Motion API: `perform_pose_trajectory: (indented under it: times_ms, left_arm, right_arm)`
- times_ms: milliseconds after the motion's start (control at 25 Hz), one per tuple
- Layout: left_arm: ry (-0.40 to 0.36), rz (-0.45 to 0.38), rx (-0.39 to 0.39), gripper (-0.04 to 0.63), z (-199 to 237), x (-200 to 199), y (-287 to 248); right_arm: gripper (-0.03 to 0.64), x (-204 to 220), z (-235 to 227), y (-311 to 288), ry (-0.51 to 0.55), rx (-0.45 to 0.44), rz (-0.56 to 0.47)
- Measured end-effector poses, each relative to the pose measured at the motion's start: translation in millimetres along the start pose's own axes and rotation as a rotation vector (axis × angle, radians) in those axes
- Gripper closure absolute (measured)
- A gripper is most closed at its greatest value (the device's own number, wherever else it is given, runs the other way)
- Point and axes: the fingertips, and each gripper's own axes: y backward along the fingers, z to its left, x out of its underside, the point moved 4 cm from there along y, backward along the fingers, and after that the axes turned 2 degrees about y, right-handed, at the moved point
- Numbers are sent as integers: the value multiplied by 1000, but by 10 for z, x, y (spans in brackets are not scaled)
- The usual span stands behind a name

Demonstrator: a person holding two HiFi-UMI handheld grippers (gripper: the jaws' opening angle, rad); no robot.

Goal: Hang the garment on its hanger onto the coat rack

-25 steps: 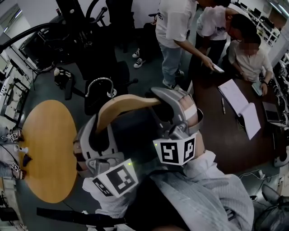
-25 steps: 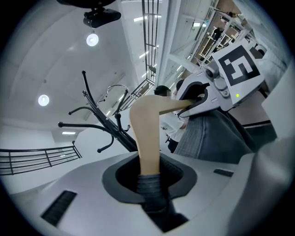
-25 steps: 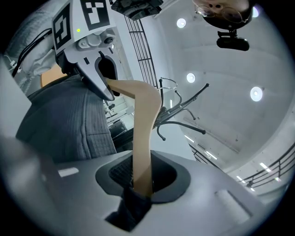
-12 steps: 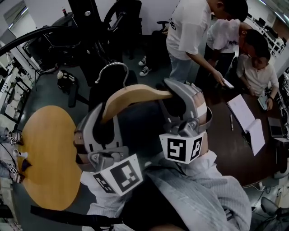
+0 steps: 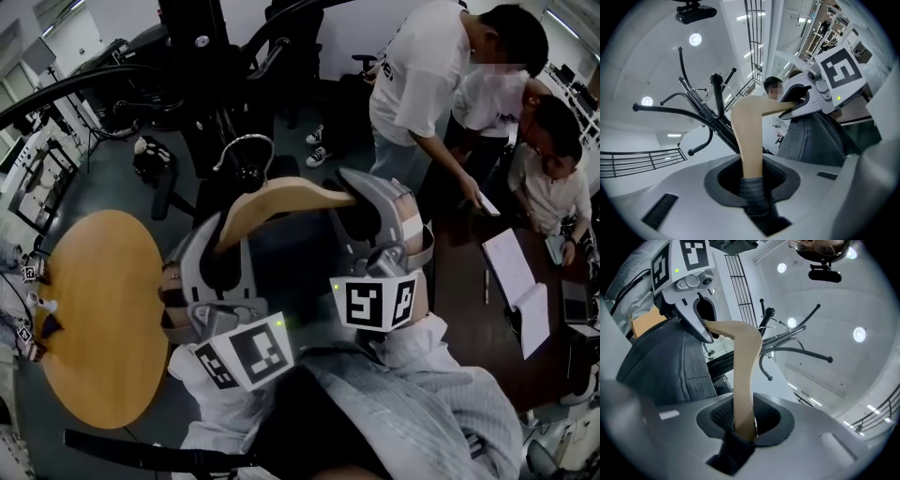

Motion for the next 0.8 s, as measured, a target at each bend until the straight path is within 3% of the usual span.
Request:
perform_pose_trajectory:
  times_ms: [520, 800]
  left_arm:
    - [11, 120, -6, 517, -23, 368, -264]
    - [-17, 85, -41, 518, -24, 457, -295]
  right_arm:
    - [529, 136, 347, -415, -47, -117, -18]
    - [532, 147, 429, -475, -39, -88, -28]
